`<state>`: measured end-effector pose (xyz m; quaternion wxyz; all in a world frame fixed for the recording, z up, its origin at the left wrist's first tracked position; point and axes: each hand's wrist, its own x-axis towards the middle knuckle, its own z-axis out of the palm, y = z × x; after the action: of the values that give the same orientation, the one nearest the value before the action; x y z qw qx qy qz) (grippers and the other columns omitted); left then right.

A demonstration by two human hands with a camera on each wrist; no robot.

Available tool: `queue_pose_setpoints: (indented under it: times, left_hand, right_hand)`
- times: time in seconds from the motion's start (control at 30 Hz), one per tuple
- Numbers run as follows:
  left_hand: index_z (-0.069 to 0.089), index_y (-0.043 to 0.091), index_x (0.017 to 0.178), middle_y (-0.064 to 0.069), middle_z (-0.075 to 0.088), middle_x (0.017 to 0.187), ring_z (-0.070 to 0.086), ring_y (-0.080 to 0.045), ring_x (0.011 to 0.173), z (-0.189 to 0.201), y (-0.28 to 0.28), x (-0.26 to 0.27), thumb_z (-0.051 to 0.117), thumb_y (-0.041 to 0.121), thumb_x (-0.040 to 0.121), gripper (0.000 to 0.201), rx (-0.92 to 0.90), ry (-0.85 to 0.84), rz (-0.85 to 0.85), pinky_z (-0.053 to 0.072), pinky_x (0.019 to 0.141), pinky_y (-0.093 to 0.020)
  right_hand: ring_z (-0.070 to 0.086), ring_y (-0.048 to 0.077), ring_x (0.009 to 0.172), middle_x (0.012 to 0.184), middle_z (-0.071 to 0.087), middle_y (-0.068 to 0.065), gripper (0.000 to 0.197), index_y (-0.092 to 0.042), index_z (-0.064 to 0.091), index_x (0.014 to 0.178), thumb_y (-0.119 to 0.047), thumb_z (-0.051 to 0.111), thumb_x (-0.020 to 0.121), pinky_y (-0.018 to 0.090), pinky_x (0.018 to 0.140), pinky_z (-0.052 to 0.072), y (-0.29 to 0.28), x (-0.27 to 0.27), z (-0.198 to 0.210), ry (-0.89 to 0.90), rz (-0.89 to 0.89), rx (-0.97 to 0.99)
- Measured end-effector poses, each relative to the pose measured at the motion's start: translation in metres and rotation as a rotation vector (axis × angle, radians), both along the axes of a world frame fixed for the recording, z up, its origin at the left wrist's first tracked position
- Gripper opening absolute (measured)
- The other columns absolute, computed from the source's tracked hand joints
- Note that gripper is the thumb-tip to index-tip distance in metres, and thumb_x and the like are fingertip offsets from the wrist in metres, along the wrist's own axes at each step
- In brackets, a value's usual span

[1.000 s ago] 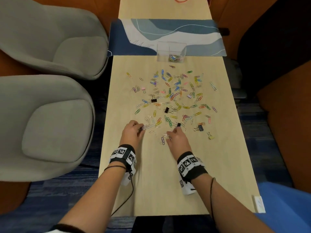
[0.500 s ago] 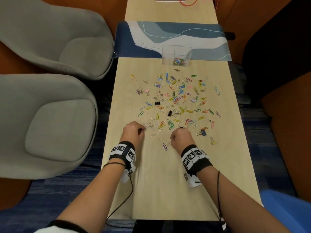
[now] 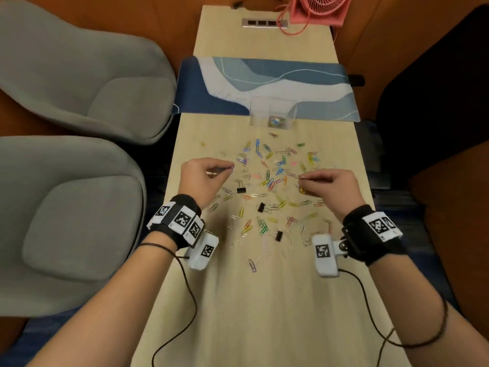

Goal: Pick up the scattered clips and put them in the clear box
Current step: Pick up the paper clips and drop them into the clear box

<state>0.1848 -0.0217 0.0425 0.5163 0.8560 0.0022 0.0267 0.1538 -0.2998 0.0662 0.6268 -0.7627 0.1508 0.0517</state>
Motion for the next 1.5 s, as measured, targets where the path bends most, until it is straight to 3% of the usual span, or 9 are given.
queue_pose_setpoints:
  times: [0.13,0.27,0.47,0.57,0.77,0.9,1.03,1.23,1.5]
  left_hand:
    - [0.079,0.019,0.092,0.009,0.075,0.086,0.069,-0.004,0.079,0.032,-0.018,0.064,0.078,0.016,0.081,0.011,-0.019,-0.06,-0.053,0.055,0.077,-0.018]
    - [0.078,0.013,0.093,0.008,0.075,0.083,0.069,0.002,0.075,0.042,-0.046,0.12,0.079,0.012,0.079,0.013,-0.075,-0.121,-0.052,0.052,0.074,-0.01]
    - [0.075,0.011,0.101,-0.001,0.075,0.084,0.07,-0.005,0.076,0.011,-0.094,0.191,0.081,0.01,0.077,0.024,-0.135,-0.061,-0.054,0.054,0.075,-0.012]
    - [0.076,0.007,0.096,-0.003,0.075,0.087,0.069,-0.002,0.075,-0.008,-0.116,0.219,0.079,0.008,0.078,0.018,-0.121,-0.041,-0.078,0.053,0.074,-0.011]
    - [0.079,0.013,0.088,0.001,0.073,0.085,0.068,-0.014,0.074,-0.038,-0.143,0.257,0.08,0.013,0.078,0.01,0.076,-0.079,-0.129,0.056,0.071,-0.018]
    - [0.079,0.013,0.089,-0.001,0.072,0.087,0.067,-0.014,0.074,-0.05,-0.146,0.269,0.081,0.012,0.077,0.011,0.213,-0.098,-0.183,0.058,0.077,-0.027]
    - [0.078,0.015,0.095,0.001,0.075,0.092,0.07,-0.01,0.077,-0.057,-0.145,0.268,0.079,0.013,0.078,0.017,0.227,-0.052,-0.15,0.057,0.085,-0.027]
    - [0.077,0.024,0.091,0.014,0.069,0.083,0.06,-0.005,0.076,-0.062,-0.13,0.249,0.076,0.021,0.08,0.012,0.184,-0.177,-0.074,0.049,0.071,-0.016]
    - [0.076,0.024,0.093,0.008,0.07,0.088,0.058,-0.007,0.079,-0.068,-0.092,0.204,0.074,0.017,0.082,0.013,0.092,-0.177,-0.054,0.042,0.067,-0.01]
  right_hand:
    - [0.072,0.02,0.075,0.084,0.074,0.014,0.014,-0.004,0.076,0.088,-0.001,0.077,0.075,0.025,0.072,0.057,-0.017,0.066,0.027,-0.148,-0.041,-0.017]
    - [0.073,0.024,0.083,0.084,0.076,0.009,0.011,-0.014,0.078,0.082,-0.008,0.08,0.073,0.033,0.08,0.058,-0.033,0.13,0.032,-0.217,-0.103,0.047]
    - [0.071,0.011,0.076,0.088,0.074,0.009,0.015,-0.002,0.075,0.092,0.001,0.075,0.077,0.019,0.069,0.055,-0.032,0.202,0.016,-0.255,-0.179,0.174]
    - [0.071,0.011,0.076,0.089,0.074,0.009,0.017,-0.001,0.074,0.094,0.003,0.074,0.077,0.019,0.07,0.056,-0.034,0.225,-0.003,-0.211,-0.214,0.22]
    - [0.071,0.013,0.076,0.088,0.075,0.008,0.015,-0.004,0.076,0.092,-0.001,0.075,0.077,0.018,0.069,0.056,-0.046,0.244,-0.04,-0.17,-0.233,0.151]
    - [0.071,0.016,0.079,0.085,0.075,0.005,0.013,-0.008,0.077,0.089,-0.003,0.075,0.077,0.021,0.072,0.058,-0.052,0.253,-0.052,-0.189,-0.202,0.003]
    - [0.07,0.009,0.071,0.078,0.074,-0.004,0.011,-0.016,0.078,0.083,-0.008,0.075,0.076,0.021,0.074,0.057,-0.048,0.266,-0.058,-0.287,-0.123,-0.234]
    - [0.067,0.006,0.068,0.08,0.073,-0.005,0.009,-0.019,0.078,0.083,-0.013,0.072,0.079,0.015,0.077,0.052,-0.026,0.284,-0.064,-0.408,0.061,-0.542]
    - [0.067,0.015,0.08,0.089,0.073,0.002,0.016,-0.016,0.075,0.097,-0.017,0.07,0.082,0.029,0.083,0.055,-0.011,0.286,-0.077,-0.343,0.207,-0.779]
